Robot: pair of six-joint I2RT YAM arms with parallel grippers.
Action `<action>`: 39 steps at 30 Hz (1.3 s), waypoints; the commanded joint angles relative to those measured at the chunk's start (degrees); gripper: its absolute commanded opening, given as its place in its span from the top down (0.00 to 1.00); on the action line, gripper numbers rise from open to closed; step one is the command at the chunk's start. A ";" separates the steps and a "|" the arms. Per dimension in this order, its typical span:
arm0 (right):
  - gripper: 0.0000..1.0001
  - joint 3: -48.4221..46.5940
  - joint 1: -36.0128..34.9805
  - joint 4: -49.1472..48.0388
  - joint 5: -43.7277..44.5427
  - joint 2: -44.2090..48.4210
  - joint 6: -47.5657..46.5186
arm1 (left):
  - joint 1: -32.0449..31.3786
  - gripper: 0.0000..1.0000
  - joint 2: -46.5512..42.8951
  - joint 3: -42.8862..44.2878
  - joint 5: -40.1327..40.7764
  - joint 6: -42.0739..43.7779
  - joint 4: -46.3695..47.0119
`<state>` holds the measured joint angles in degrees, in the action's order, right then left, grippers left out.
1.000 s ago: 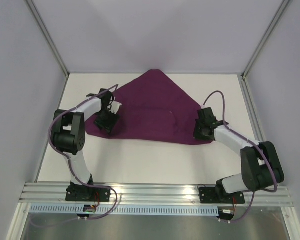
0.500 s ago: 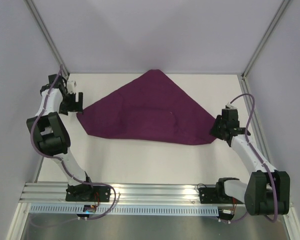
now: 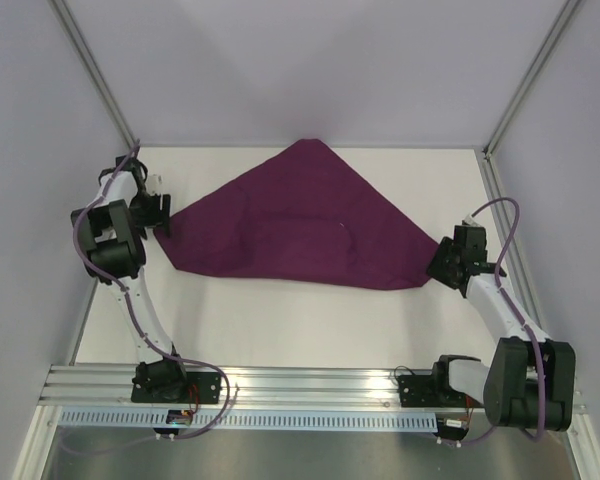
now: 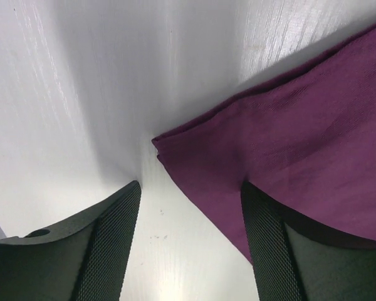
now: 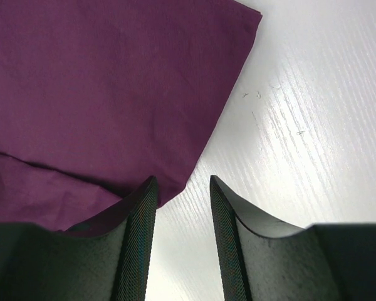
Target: Prepare the surgical pack
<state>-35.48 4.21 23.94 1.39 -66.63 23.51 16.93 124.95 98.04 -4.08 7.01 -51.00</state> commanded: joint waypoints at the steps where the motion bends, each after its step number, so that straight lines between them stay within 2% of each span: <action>1: 0.58 0.24 0.10 -3.64 -0.42 -0.78 -0.57 | -1.19 0.27 2.58 2.68 0.92 0.64 -2.52; 2: 0.58 0.15 0.10 -3.82 -0.42 -1.22 -0.57 | -1.28 0.30 2.67 2.42 -0.57 0.47 -2.44; 3: 0.58 0.07 0.10 -3.82 -0.42 -1.39 -0.65 | -1.37 0.38 2.58 2.07 -3.02 0.12 -2.09; 5: 0.58 -0.11 0.10 -3.73 -2.44 -1.83 -0.74 | -1.81 0.45 2.67 1.37 -4.97 0.11 -1.82; 6: 0.58 -0.11 0.10 -3.73 -2.44 -1.84 -0.74 | -1.99 0.54 3.11 1.63 -6.63 0.29 -1.91; 7: 0.58 -0.11 0.10 -3.73 -2.36 -1.84 -0.74 | -2.33 0.59 3.37 1.98 -7.17 0.38 -2.08; 8: 0.58 -0.11 0.10 -3.64 -2.35 -1.66 -0.66 | -2.51 0.70 3.55 2.24 -7.43 0.46 -2.34; 10: 0.58 -0.11 0.10 -3.47 -2.27 -1.49 -0.66 | -2.51 0.87 3.90 2.86 -7.79 0.82 -2.35; 11: 0.58 -0.11 0.10 -3.38 -2.27 -1.31 -0.74 | -2.51 1.00 3.99 3.12 -8.05 0.73 -2.43; 17: 0.58 -0.20 0.10 -2.94 -1.91 -0.78 -1.01 | -2.51 1.00 0.75 1.20 -7.88 0.47 -0.51; 27: 0.60 -1.78 -0.78 -3.38 -4.38 -0.61 0.05 | -6.90 1.00 -21.30 -5.14 -16.13 1.70 -3.75; 33: 0.60 -4.41 -6.49 -5.04 -6.22 -3.23 1.71 | -15.15 1.00 -27.03 -1.55 -21.15 -1.37 -6.04; 35: 0.60 -5.38 -9.03 -6.18 -7.18 -5.70 3.11 | -16.92 1.00 -26.95 -0.14 -21.93 -2.34 -6.65; 36: 0.60 -5.65 -10.00 -8.10 -7.80 -6.75 3.73 | -20.76 1.00 -26.34 1.79 -22.29 -3.57 -6.91; 39: 0.60 -7.14 -13.17 -11.62 -10.08 -11.23 5.93 | -26.65 1.00 -23.62 6.19 -23.26 -5.15 -7.62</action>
<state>-40.05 -7.05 18.24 -5.74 -75.33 26.28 -4.47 99.20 99.48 -23.73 5.08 -57.21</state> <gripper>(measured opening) 0.403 0.009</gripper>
